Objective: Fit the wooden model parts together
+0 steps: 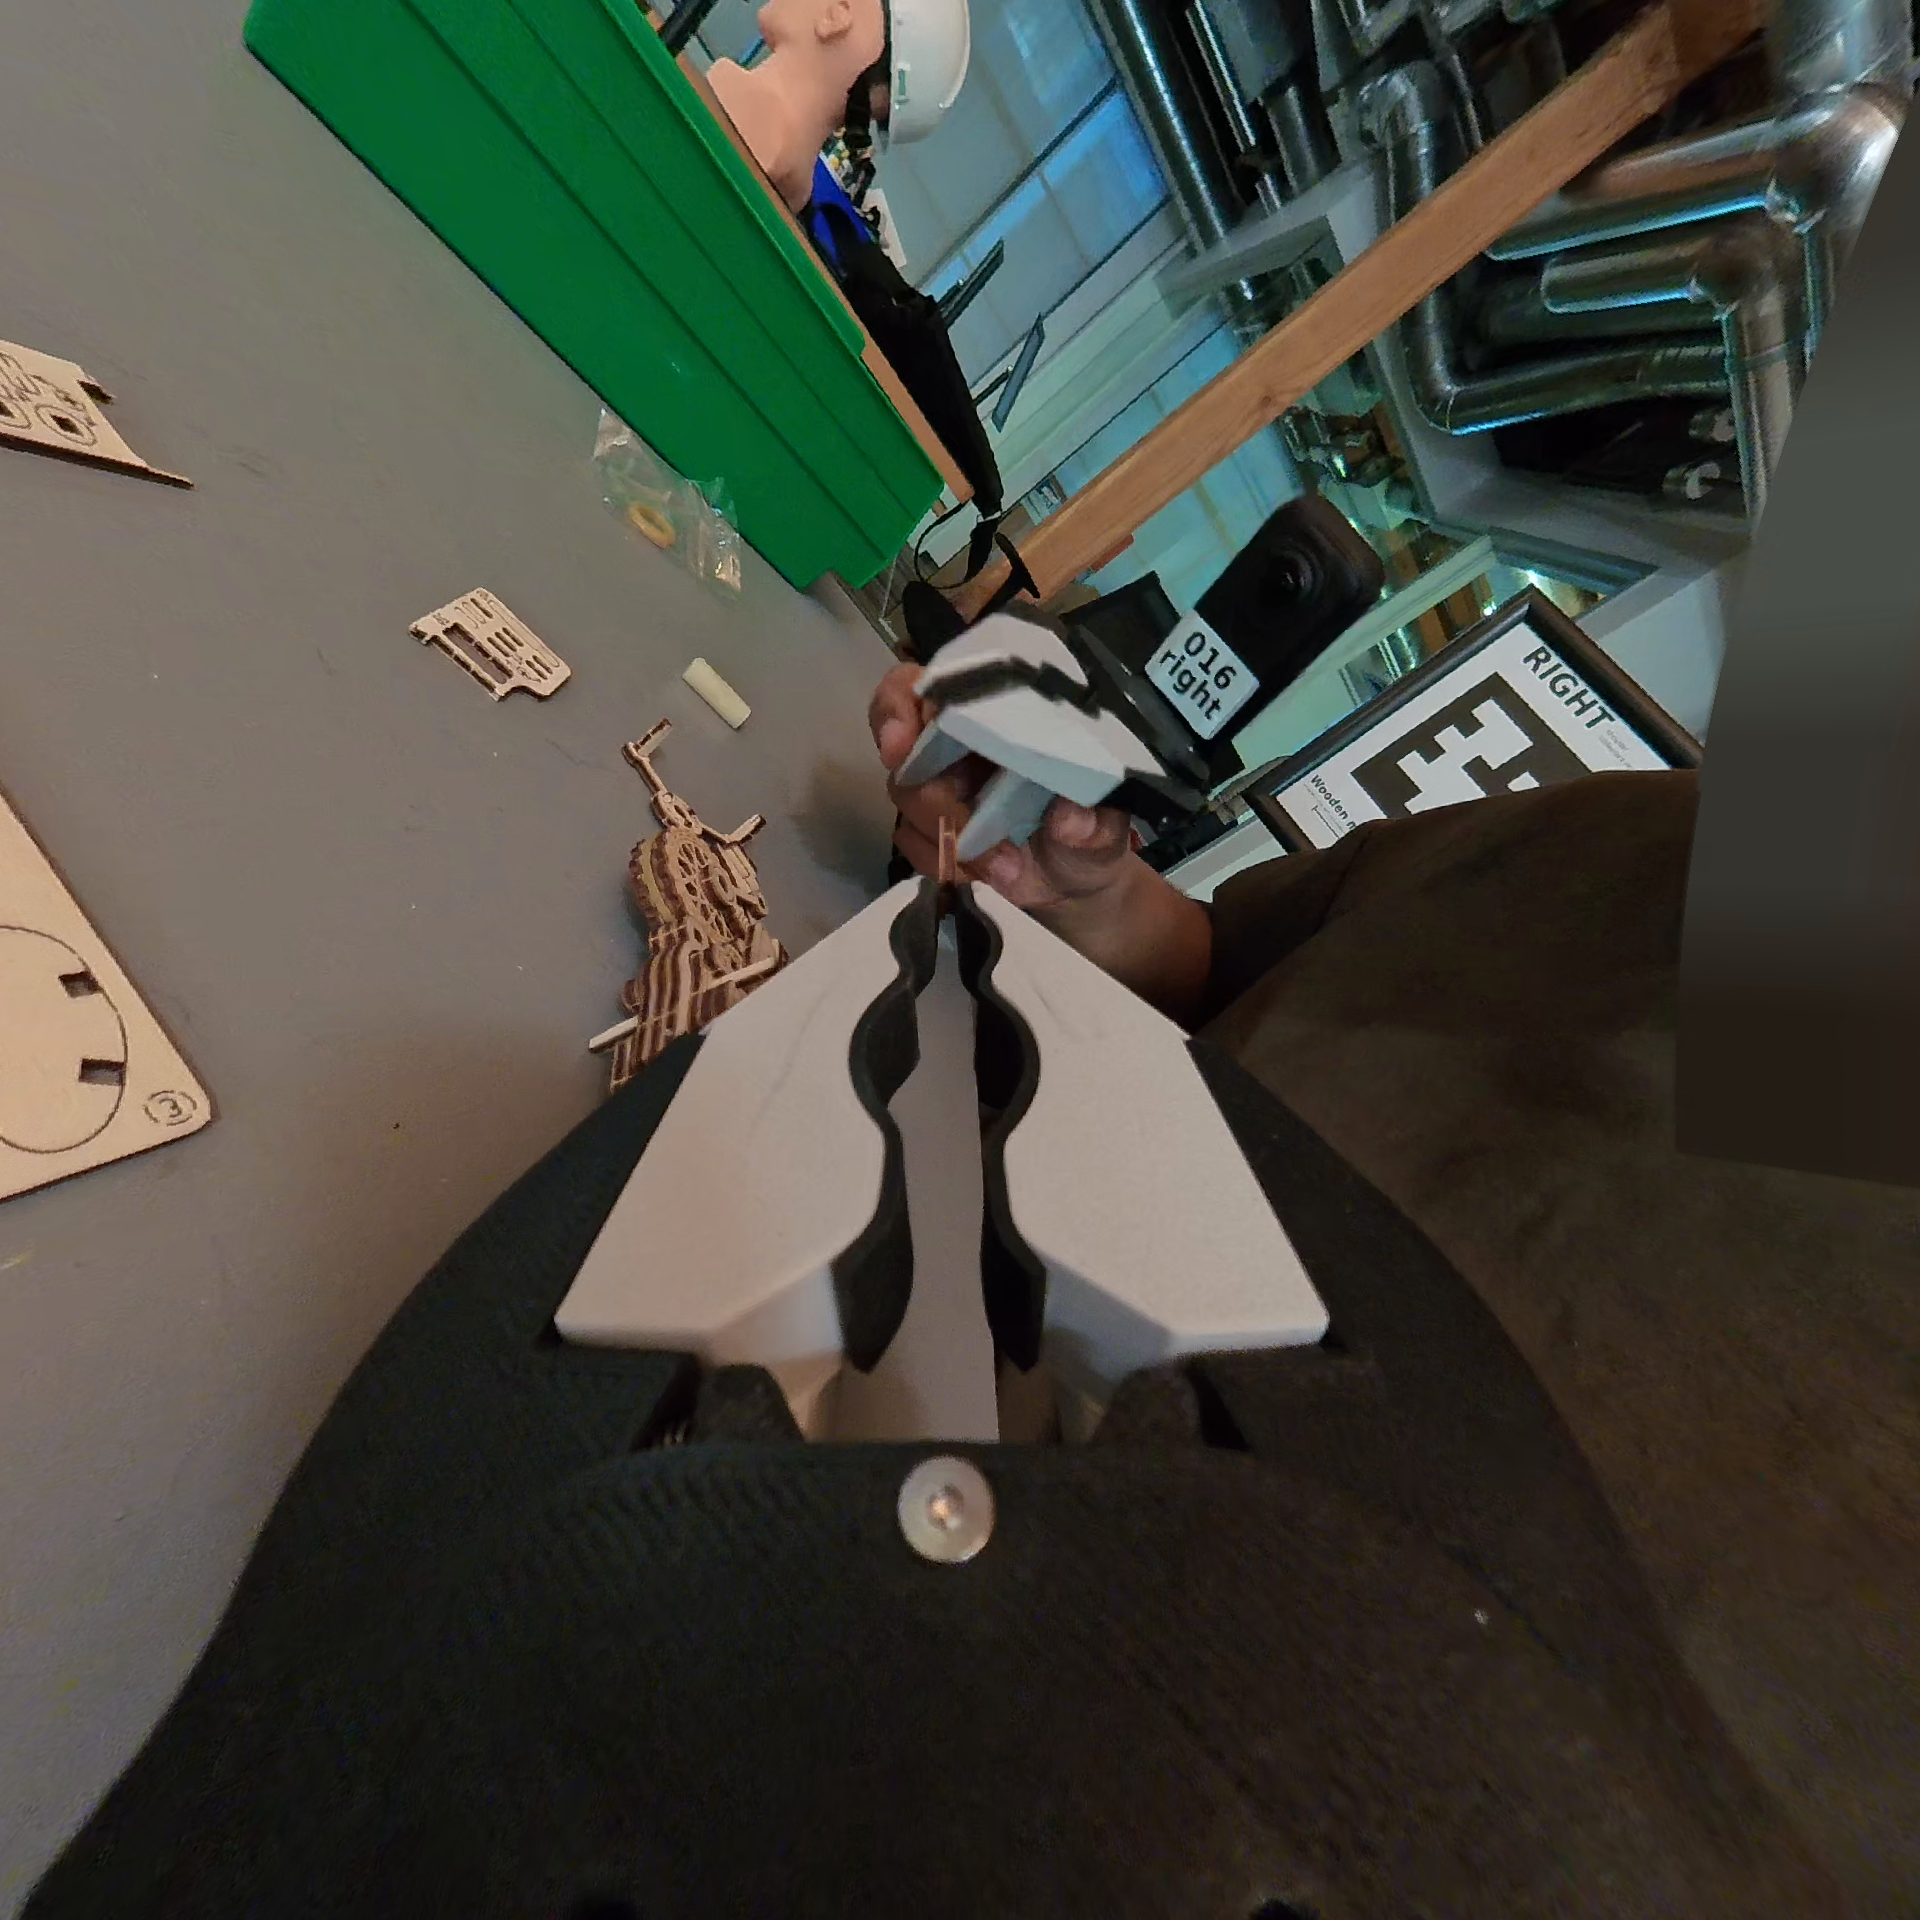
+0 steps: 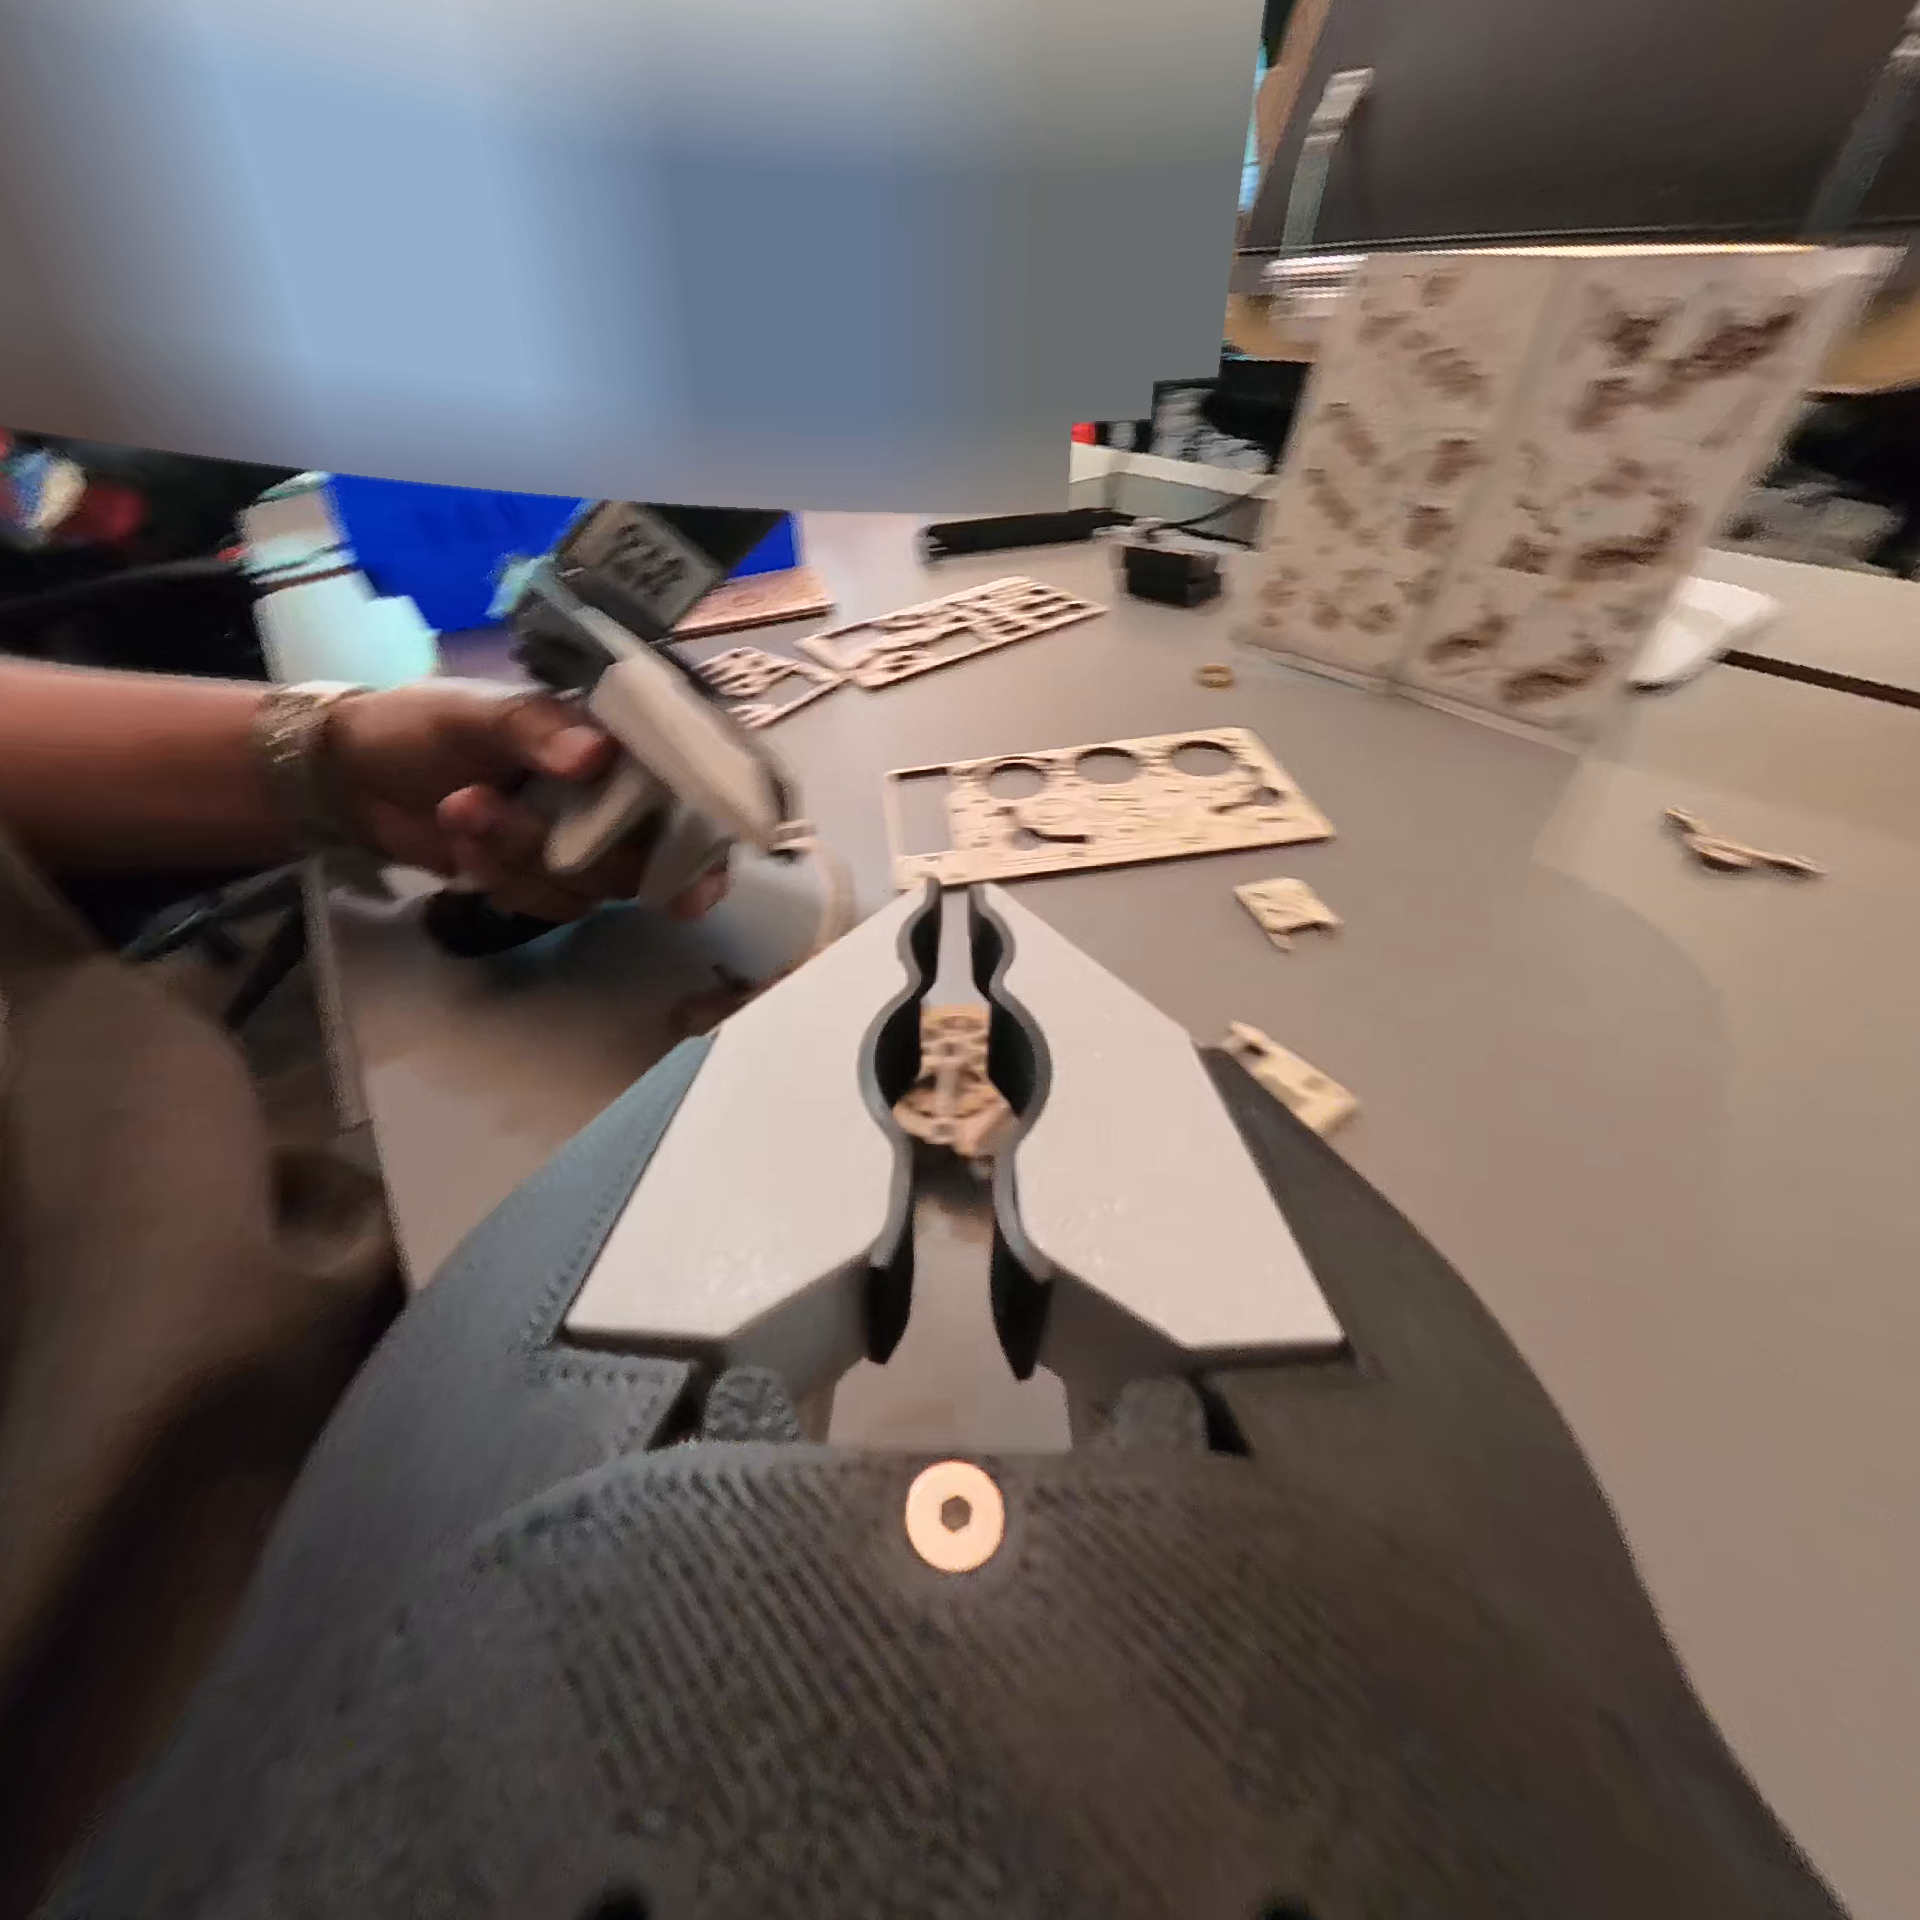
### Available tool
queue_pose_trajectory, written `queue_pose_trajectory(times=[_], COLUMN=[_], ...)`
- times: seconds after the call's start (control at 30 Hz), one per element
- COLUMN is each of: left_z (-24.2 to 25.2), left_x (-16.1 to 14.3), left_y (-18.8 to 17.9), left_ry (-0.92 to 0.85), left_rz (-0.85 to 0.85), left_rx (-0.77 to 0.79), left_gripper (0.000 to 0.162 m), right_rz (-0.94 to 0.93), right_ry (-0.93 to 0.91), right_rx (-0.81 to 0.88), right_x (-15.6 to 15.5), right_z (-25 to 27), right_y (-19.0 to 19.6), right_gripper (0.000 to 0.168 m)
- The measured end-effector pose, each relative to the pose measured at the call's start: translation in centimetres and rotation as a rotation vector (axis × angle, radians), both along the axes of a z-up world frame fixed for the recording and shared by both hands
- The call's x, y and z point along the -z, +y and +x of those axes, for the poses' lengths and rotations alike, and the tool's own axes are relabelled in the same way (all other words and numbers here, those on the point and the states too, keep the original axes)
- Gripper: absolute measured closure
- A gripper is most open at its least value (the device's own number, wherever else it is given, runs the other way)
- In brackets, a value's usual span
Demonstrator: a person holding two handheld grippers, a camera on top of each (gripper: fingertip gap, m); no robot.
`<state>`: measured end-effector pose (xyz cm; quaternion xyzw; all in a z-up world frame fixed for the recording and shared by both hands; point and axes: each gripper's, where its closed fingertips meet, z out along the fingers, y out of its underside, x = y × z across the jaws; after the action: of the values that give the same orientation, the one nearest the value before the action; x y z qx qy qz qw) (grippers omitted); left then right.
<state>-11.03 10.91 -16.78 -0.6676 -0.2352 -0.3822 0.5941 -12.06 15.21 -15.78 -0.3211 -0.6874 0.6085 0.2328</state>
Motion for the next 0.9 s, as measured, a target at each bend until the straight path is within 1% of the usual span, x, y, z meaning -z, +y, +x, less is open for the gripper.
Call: queue_pose_trajectory(times=[0.07,0.13,0.53,0.9], left_z=[-0.1,-0.2,-0.2,-0.7], left_x=[0.0,-0.1,-0.2,-0.3], left_y=[0.0,-0.1,-0.1,-0.2], left_ry=[-0.005,-0.012,-0.021,-0.034], left_rz=[0.004,0.008,0.018,0.027], left_rx=[-0.005,-0.007,-0.008,-0.03], left_gripper=[0.162,0.162,0.162,0.162], right_rz=[0.003,0.014,0.003,0.028], right_ry=[-0.004,-0.009,-0.119,-0.142], right_rx=[-0.06,-0.083,-0.119,-0.167], right_x=[0.1,0.2,1.3,1.7], right_z=[0.8,1.2,1.4,2.2], right_y=[-1.2,-1.7,-2.5,-3.2], right_gripper=[0.161,0.159,0.151,0.151])
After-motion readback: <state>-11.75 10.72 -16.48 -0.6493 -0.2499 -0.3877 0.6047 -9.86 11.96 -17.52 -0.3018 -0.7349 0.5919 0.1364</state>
